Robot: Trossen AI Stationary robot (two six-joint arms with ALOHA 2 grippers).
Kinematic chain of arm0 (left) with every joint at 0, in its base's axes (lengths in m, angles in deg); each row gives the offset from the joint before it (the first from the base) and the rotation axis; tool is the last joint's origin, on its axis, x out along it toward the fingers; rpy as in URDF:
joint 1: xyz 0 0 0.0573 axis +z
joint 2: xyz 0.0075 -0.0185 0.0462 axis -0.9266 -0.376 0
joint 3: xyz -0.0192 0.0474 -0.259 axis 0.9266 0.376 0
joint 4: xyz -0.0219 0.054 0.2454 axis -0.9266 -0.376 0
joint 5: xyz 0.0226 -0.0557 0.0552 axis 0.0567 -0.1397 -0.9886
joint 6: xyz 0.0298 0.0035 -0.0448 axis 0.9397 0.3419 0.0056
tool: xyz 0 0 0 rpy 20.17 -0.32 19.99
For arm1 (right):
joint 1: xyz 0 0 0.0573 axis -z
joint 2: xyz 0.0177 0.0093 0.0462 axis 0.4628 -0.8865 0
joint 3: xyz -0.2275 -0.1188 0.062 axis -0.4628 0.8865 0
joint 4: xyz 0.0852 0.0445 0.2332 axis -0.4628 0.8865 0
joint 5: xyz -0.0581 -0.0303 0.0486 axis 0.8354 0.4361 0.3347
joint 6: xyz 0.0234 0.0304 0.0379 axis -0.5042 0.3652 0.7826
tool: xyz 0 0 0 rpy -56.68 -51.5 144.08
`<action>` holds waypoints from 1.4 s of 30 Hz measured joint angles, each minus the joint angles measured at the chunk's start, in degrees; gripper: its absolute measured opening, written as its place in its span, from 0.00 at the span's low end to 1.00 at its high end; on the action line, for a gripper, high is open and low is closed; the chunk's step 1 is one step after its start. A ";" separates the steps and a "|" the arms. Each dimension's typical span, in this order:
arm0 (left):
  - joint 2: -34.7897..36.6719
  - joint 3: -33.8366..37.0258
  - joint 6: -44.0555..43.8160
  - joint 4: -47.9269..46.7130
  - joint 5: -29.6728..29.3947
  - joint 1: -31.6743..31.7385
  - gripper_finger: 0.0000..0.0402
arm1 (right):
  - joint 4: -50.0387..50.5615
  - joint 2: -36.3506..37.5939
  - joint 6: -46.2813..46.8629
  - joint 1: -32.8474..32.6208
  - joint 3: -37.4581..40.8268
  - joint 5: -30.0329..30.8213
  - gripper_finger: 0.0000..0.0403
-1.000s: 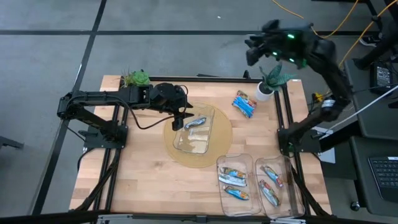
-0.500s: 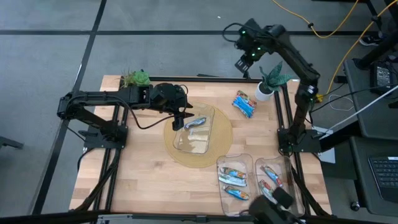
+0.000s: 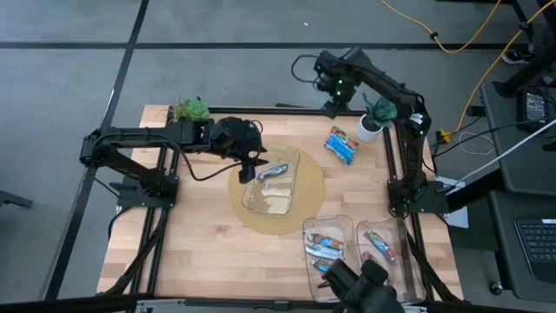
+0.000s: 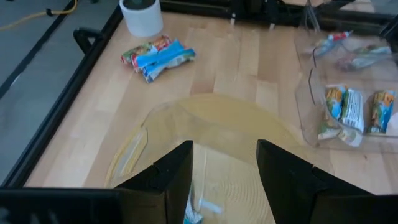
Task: Pick and place Granola Bars by type
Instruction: Put the blue granola bar pack into the top transparent bin
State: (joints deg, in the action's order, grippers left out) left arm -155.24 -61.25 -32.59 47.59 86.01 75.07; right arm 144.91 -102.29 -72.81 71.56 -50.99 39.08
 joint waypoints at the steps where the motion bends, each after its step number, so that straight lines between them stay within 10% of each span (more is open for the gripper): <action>1: 0.00 0.00 0.00 -0.57 0.00 0.00 0.42 | -0.16 -0.02 -0.41 0.13 2.16 0.01 0.62; 15: 0.00 0.00 -0.06 -1.65 -0.02 0.00 0.42 | -6.19 0.44 -2.13 0.32 23.38 -0.40 0.64; 42: 0.00 0.00 -0.02 -1.63 -0.02 0.00 0.42 | -9.87 2.31 -0.69 0.86 31.11 -0.80 0.64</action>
State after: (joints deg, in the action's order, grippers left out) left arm -155.24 -61.25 -32.61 45.96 85.99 75.07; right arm 135.04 -99.98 -73.50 72.43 -19.87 38.28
